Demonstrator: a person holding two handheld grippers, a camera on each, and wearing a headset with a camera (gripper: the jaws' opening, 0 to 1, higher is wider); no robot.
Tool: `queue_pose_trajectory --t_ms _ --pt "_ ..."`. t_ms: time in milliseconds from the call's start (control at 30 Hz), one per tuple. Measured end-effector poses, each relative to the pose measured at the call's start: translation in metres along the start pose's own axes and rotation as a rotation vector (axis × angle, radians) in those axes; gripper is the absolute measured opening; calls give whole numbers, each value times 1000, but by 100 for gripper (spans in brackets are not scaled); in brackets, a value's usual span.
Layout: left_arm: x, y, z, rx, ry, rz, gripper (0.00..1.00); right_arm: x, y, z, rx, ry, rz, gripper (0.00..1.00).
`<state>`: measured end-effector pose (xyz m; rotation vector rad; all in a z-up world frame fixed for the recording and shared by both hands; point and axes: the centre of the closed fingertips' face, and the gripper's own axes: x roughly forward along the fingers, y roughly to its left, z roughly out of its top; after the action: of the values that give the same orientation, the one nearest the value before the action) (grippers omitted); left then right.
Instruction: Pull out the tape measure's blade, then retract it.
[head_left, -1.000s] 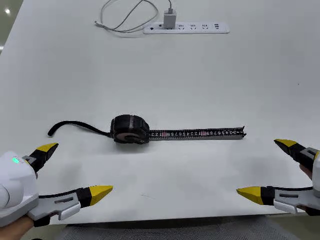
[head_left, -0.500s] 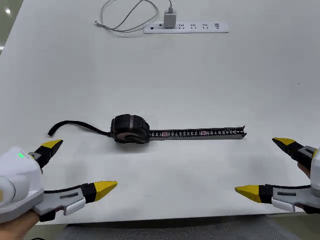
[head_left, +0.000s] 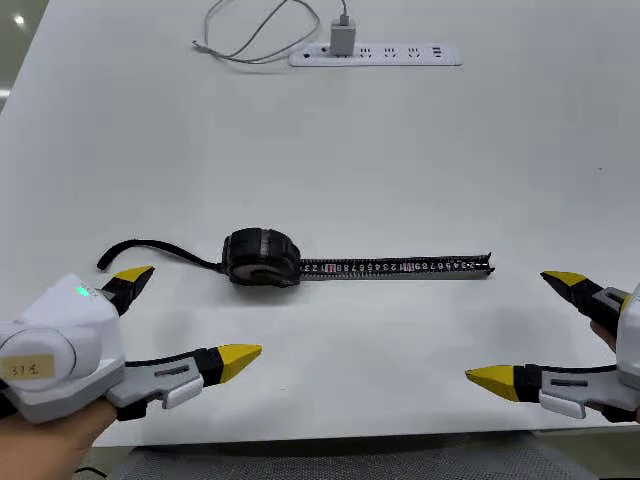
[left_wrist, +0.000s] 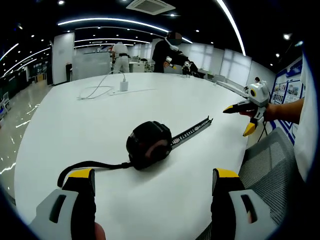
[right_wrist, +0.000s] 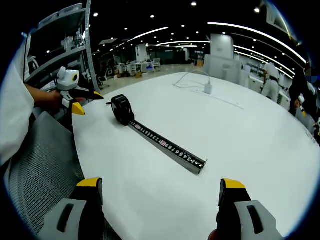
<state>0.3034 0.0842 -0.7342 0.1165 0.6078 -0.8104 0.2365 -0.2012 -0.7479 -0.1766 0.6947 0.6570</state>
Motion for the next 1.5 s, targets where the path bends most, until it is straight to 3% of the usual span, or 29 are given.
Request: queue_pose_trajectory --t_ms 267,1000,1267,1500 --pt "14 -7 7 -1 -3 -20 95 0 -3 1 -1 -3 -3 96" --pt "48 -19 13 -9 22 -47 94 -4 -11 -2 2 -4 -14 95" --pt "57 -26 15 -26 19 -62 92 -10 -14 -8 13 3 -28 95" --pt "60 -25 17 -60 7 -50 92 -10 -15 -10 18 2 -30 94"
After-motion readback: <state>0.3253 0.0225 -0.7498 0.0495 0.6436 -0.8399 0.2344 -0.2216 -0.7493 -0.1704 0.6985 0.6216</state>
